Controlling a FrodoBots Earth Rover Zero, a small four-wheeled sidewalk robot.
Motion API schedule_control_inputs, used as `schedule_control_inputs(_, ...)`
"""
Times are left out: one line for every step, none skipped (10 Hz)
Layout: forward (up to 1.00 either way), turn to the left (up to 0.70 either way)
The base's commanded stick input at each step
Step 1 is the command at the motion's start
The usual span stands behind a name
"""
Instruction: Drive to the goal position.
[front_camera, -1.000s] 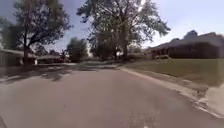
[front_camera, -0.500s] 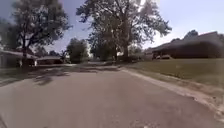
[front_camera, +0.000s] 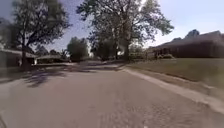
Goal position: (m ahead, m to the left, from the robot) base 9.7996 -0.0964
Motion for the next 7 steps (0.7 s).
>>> schedule_control_inputs(0.70, 0.00)
schedule_control_inputs(0.70, 0.00)
schedule_control_inputs(0.70, 0.00)
schedule_control_inputs(0.70, 0.00)
schedule_control_inputs(0.70, 0.00)
schedule_control_inputs(0.70, 0.00)
schedule_control_inputs(0.70, 0.00)
